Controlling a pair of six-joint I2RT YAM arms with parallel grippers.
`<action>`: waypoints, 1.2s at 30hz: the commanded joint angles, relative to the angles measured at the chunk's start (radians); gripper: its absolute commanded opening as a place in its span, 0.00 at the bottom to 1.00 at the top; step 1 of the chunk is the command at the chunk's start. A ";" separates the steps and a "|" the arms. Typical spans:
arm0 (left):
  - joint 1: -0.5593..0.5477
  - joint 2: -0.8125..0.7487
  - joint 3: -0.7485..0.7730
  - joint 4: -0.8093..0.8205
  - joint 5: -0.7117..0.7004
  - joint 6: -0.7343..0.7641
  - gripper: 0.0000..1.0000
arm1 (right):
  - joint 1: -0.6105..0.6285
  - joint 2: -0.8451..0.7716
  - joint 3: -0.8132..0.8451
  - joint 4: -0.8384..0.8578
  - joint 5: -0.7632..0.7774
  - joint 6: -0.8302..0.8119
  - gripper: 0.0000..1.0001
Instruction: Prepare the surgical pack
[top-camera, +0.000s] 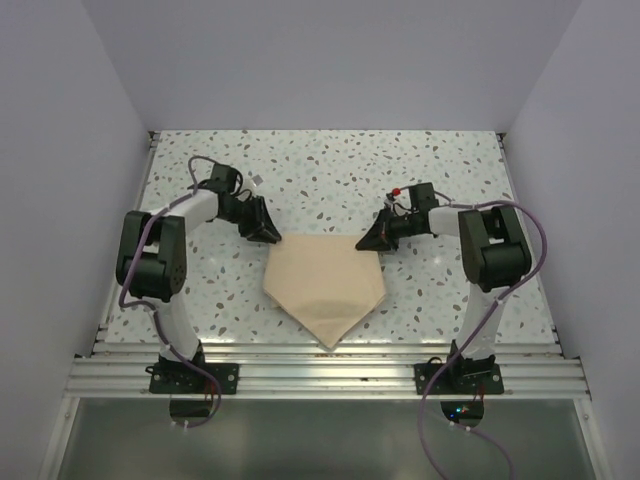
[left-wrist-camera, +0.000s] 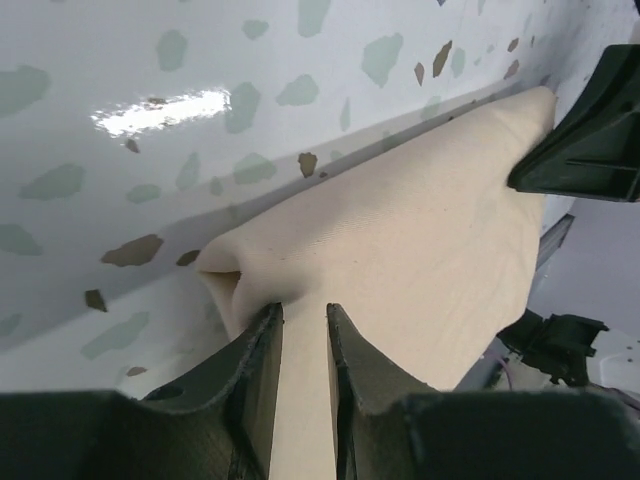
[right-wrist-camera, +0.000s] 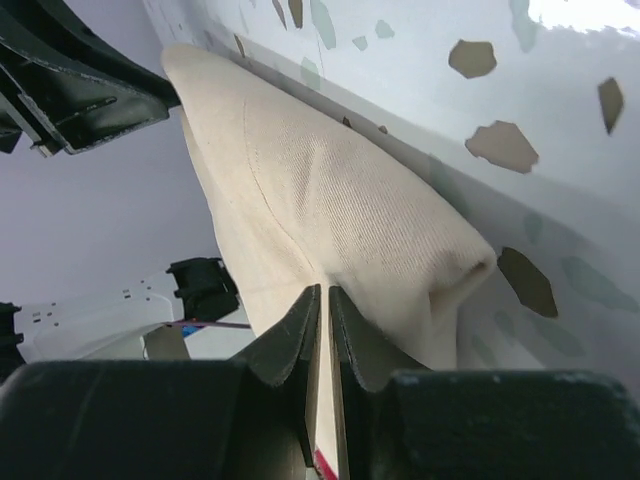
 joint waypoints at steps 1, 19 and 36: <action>0.022 -0.035 0.087 -0.133 -0.153 0.144 0.29 | -0.013 -0.069 0.013 -0.090 -0.003 -0.102 0.12; -0.022 -0.241 -0.397 0.063 0.080 0.092 0.31 | 0.002 -0.240 -0.336 -0.067 -0.033 -0.157 0.13; 0.029 -0.428 -0.417 -0.244 -0.204 0.161 0.31 | -0.010 -0.539 -0.229 -0.728 0.517 -0.314 0.16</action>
